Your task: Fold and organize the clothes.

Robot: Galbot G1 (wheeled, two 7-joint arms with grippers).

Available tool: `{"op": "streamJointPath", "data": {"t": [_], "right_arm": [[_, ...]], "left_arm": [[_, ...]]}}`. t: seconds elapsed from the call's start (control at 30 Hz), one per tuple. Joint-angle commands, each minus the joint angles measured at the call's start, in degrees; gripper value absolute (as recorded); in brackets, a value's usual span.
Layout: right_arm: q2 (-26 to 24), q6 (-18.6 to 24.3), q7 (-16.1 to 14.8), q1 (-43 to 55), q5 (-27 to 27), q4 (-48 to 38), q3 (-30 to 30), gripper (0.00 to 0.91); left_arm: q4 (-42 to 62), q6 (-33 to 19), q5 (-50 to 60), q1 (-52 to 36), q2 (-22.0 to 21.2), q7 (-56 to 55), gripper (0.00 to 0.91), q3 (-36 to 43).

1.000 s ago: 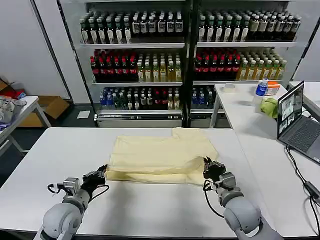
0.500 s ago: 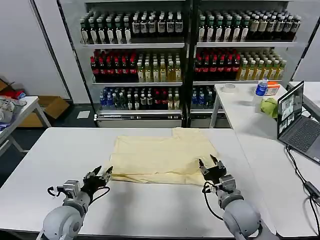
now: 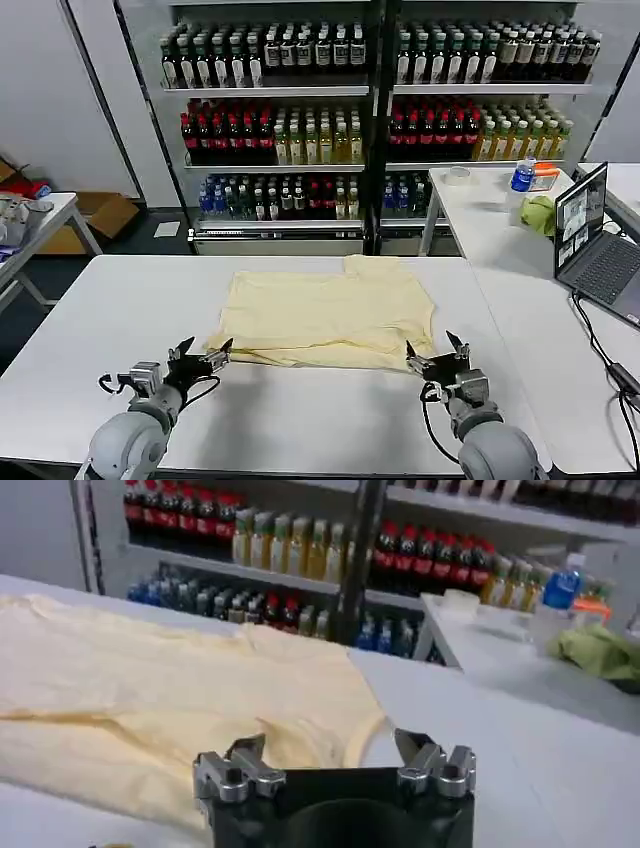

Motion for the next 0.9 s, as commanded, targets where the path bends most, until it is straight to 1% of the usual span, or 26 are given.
{"op": "streamJointPath", "data": {"t": [0.03,0.17,0.5,0.53,0.57,0.6,0.63,0.67,0.7,0.73,0.77,0.87,0.9], "right_arm": [[0.55,-1.30,0.73,-0.31,3.88,-1.38,0.76,0.907],[1.06,-2.21,1.27,1.52,4.54,-2.14,-0.24,0.907],[1.47,-2.29,1.57,2.27,6.15,-3.84,-1.51,0.907],[1.47,-2.29,1.54,2.19,6.15,-3.85,-1.55,0.907],[1.47,-2.30,1.52,2.03,6.15,-3.85,-1.62,0.907],[1.44,-2.30,1.56,1.92,6.15,-3.86,-1.65,0.897],[1.43,-2.31,1.57,1.82,6.20,-3.87,-1.64,0.786],[1.40,-2.29,1.59,1.75,6.34,-3.87,-1.63,0.665],[1.40,-2.30,1.63,1.68,6.55,-3.86,-1.60,0.504],[1.39,-2.28,1.66,1.65,6.64,-3.82,-1.59,0.413],[1.38,-2.28,1.70,1.56,6.68,-3.73,-1.58,0.232],[1.32,-2.27,1.70,1.24,6.74,-3.32,-1.57,0.020],[1.30,-2.27,1.70,1.12,6.71,-3.15,-1.54,0.000]], "left_arm": [[2.00,0.12,0.06,-0.98,0.07,0.12,0.907,0.41],[3.28,0.43,0.05,-2.07,0.25,0.19,0.907,1.32],[5.46,2.28,-0.15,-3.22,0.36,-0.18,0.907,2.14],[5.48,2.31,-0.04,-3.20,0.40,-0.20,0.836,2.23],[5.61,2.30,0.11,-3.20,0.37,-0.26,0.504,2.26],[5.66,2.30,0.24,-3.18,0.39,-0.24,0.322,2.27],[5.62,2.30,0.27,-3.14,0.44,-0.22,0.071,2.29],[5.54,2.25,0.27,-3.07,0.51,-0.07,0.020,2.30],[5.46,2.15,0.31,-3.00,0.57,0.05,0.010,2.33],[5.37,2.02,0.40,-2.90,0.62,0.28,0.010,2.37],[5.33,2.00,0.43,-2.87,0.65,0.40,0.010,2.40],[5.36,1.92,0.64,-2.72,0.63,0.85,0.010,2.70],[5.39,1.92,0.63,-2.73,0.57,0.87,0.010,2.74]]}}
